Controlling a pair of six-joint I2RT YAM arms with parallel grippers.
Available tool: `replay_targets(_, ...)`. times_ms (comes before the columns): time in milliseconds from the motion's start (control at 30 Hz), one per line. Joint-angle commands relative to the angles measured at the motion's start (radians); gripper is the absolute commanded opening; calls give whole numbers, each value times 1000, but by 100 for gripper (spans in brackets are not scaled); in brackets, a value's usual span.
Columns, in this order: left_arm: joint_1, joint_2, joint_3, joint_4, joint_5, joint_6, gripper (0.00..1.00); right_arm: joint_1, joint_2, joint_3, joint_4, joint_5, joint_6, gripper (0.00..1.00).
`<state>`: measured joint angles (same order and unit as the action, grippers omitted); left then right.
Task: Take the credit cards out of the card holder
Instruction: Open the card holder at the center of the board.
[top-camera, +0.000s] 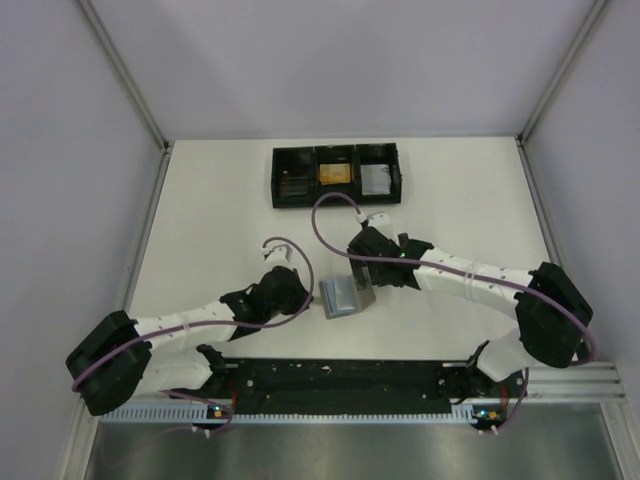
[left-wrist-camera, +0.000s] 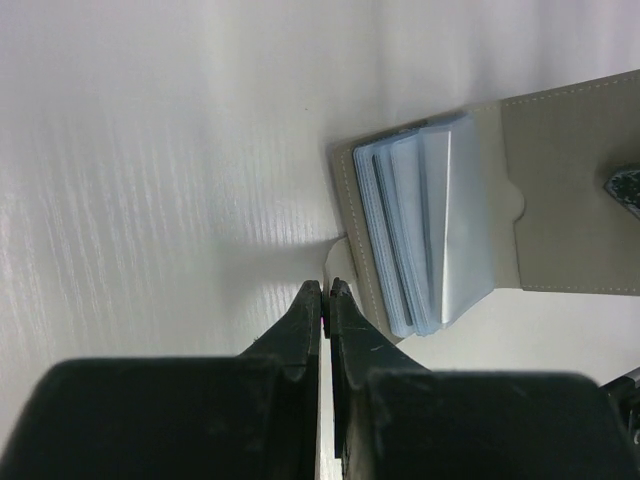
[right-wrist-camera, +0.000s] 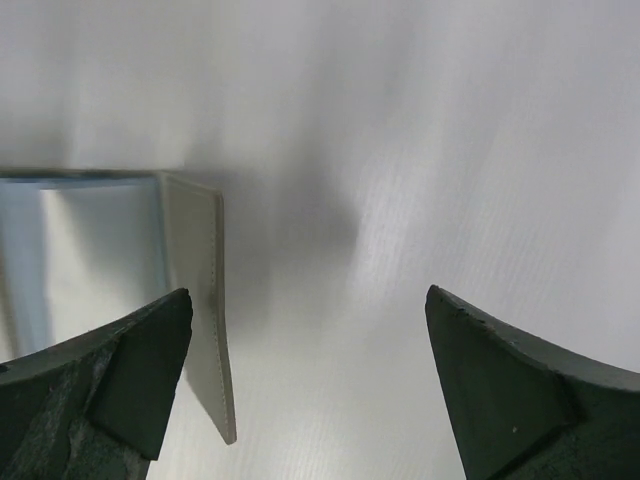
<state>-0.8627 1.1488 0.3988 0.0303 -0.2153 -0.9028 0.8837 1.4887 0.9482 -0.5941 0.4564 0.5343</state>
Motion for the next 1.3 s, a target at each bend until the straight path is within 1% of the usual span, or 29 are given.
replay_targets(0,4,-4,40,13,24,22,0,67,-45,126,60,-45,-75,98)
replay_targets(133,2,-14,40,8,28,18,0,113,-9,165,120,-74,-117,97)
replay_targets(333,2,-27,34,0,21,12,0,149,41,195,157,-81,-145,95)
replay_targets(500,2,-32,32,0,19,4,0,153,128,222,154,-79,-142,98)
replay_targets(733,1,-40,28,0,17,1,0,164,235,241,151,-85,-108,99)
replay_targets(1267,2,-61,14,-12,2,-4,0,166,312,239,151,-91,-85,98)
